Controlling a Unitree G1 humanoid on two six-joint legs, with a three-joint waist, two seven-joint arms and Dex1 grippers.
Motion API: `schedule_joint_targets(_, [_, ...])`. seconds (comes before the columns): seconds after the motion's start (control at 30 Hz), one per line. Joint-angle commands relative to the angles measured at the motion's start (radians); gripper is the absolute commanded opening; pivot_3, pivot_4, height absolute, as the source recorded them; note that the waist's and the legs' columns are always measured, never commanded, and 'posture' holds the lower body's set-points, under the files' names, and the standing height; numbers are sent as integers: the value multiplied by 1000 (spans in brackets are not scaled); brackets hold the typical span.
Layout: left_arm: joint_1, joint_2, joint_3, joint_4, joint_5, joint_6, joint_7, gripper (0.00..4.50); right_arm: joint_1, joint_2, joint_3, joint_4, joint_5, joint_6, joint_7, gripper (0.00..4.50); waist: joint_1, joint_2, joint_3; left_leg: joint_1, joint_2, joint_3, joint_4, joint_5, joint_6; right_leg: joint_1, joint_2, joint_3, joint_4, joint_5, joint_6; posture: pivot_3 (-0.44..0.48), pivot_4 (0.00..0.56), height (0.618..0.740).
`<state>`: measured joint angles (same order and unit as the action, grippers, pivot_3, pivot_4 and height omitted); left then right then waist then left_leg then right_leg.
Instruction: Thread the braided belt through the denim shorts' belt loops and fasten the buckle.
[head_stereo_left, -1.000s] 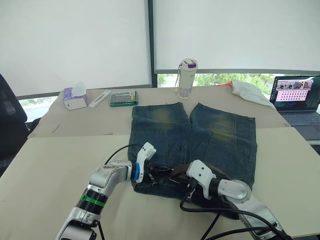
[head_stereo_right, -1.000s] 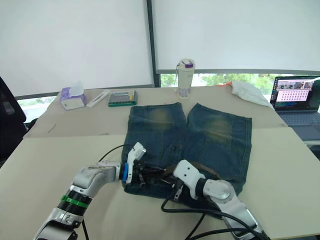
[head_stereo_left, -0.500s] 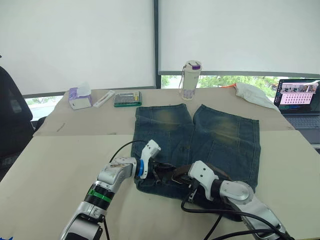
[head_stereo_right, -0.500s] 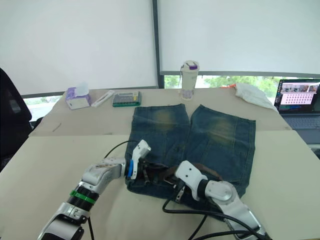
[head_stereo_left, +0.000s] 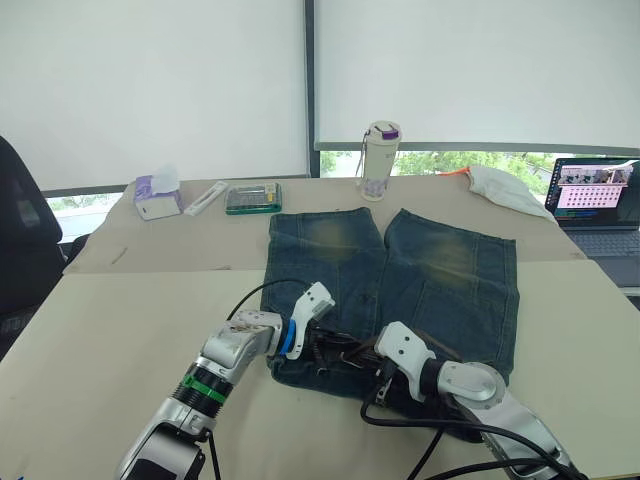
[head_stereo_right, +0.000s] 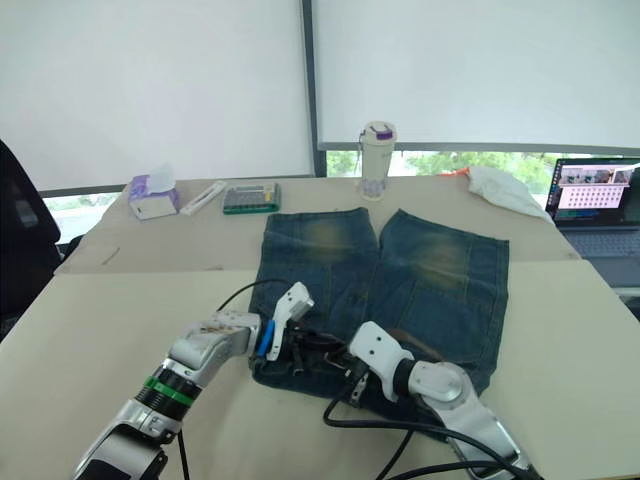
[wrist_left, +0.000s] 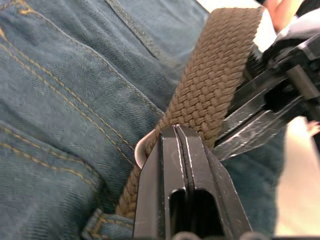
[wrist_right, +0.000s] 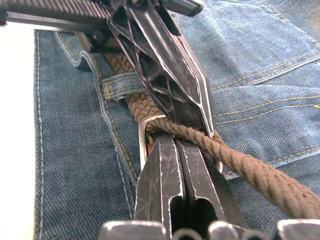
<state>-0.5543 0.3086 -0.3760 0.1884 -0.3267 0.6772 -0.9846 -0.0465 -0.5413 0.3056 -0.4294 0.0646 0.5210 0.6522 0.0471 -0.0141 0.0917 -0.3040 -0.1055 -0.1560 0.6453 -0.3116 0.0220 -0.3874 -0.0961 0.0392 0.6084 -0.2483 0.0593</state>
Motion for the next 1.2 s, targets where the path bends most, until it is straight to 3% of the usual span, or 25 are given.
schedule_joint_targets(0.03, [47, 5, -102, 120, 115, -36, 20, 25, 56, -24, 23, 39, -4, 81, 8, 0, 5, -1, -2, 1, 0, 0, 0, -1, 1, 0, 0, 0, 0, 0, 0, 0, 150, 740])
schedule_joint_targets(0.3, [45, 26, -164, 223, 219, -242, -27, 25, 95, -32, -20, -29, 19, 130, -5, 0, 19, -2, -7, 1, -2, 0, 0, -2, 3, 1, -2, 0, 0, -1, 2, 0, 150, 740])
schedule_joint_targets(0.43, [53, 12, -38, 210, 125, -295, -48, 25, 144, -45, -82, -125, 66, 180, -7, 0, 19, -2, -7, 2, -2, 0, 0, -4, 5, 1, -2, 0, 0, -3, 5, 0, 150, 740])
schedule_joint_targets(0.53, [44, -11, 111, 152, -17, -184, -39, 25, 179, -39, -139, -193, 112, 195, -15, 0, 10, -2, -4, 0, -1, 0, 0, -4, 5, 0, -2, 1, 0, -3, 5, 0, 150, 740])
schedule_joint_targets(0.77, [-2, -10, 321, 1, -242, 82, -9, 0, 262, -27, -254, -363, 200, 189, -49, 2307, -11, 3, 9, -18, 1, -1, 0, 3, -6, -18, 0, 1, 6, 0, 0, 0, 150, 740])
schedule_joint_targets(0.83, [2, -2, 299, -40, -238, 89, -21, 0, 278, -25, -278, -392, 208, 192, -65, 2963, -11, 2, 10, -18, 1, -1, 0, 4, -6, -18, 1, 1, 6, 1, -1, 0, 150, 740])
schedule_joint_targets(1.03, [22, 9, 143, -91, -142, 15, -74, 0, 335, -53, -335, -486, 244, 209, -69, 2963, -6, 3, 11, -18, 0, -1, 0, 3, -6, -16, 0, 1, 3, 1, -2, 0, 150, 740])
schedule_joint_targets(1.2, [13, 11, -33, 60, 33, -82, -75, 0, 376, -84, -377, -542, 269, 229, -67, 2963, -7, 0, 13, -18, 1, 0, -1, 3, -6, -16, 1, 1, 3, 1, -2, 0, 150, 740])
